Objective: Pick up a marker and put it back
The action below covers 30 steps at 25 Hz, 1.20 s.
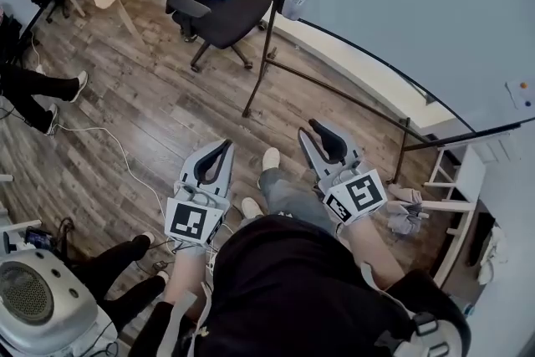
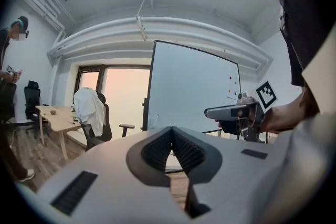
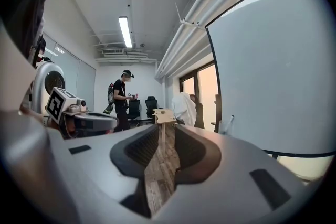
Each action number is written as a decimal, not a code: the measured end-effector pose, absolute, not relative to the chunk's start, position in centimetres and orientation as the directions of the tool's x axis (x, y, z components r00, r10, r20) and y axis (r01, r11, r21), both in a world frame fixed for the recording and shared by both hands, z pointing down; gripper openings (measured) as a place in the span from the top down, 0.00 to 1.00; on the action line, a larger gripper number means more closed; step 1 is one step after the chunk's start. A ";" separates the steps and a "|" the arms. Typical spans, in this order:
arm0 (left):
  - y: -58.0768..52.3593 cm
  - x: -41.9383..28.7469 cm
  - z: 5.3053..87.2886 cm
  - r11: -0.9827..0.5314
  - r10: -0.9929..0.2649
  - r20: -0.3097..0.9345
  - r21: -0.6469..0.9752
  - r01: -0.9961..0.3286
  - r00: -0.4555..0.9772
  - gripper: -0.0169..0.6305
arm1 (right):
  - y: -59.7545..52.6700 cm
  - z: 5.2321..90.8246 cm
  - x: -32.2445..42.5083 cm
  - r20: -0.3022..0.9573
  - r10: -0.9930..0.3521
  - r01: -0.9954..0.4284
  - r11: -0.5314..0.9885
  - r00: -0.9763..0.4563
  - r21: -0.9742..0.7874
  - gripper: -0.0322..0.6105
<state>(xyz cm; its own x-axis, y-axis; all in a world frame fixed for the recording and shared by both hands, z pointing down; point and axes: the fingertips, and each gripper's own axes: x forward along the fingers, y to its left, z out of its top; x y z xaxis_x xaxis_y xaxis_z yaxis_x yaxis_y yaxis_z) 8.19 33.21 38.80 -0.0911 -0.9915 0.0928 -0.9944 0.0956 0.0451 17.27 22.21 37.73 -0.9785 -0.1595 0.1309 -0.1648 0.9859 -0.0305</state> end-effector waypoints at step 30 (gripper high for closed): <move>7.0 -5.4 39.4 -0.044 -0.985 0.167 -0.009 -0.999 0.041 0.96 | -2.9 40.9 4.4 0.138 -0.287 -0.307 0.938 -0.948 -0.163 0.81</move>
<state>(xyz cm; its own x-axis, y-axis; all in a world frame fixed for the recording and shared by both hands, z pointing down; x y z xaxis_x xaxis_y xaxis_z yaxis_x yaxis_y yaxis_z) -5.44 6.99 39.41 0.0414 -0.9851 0.1672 -0.9990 -0.0436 -0.0095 4.44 -2.87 40.92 -0.9480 -0.2868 0.1378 -0.3074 0.9375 -0.1630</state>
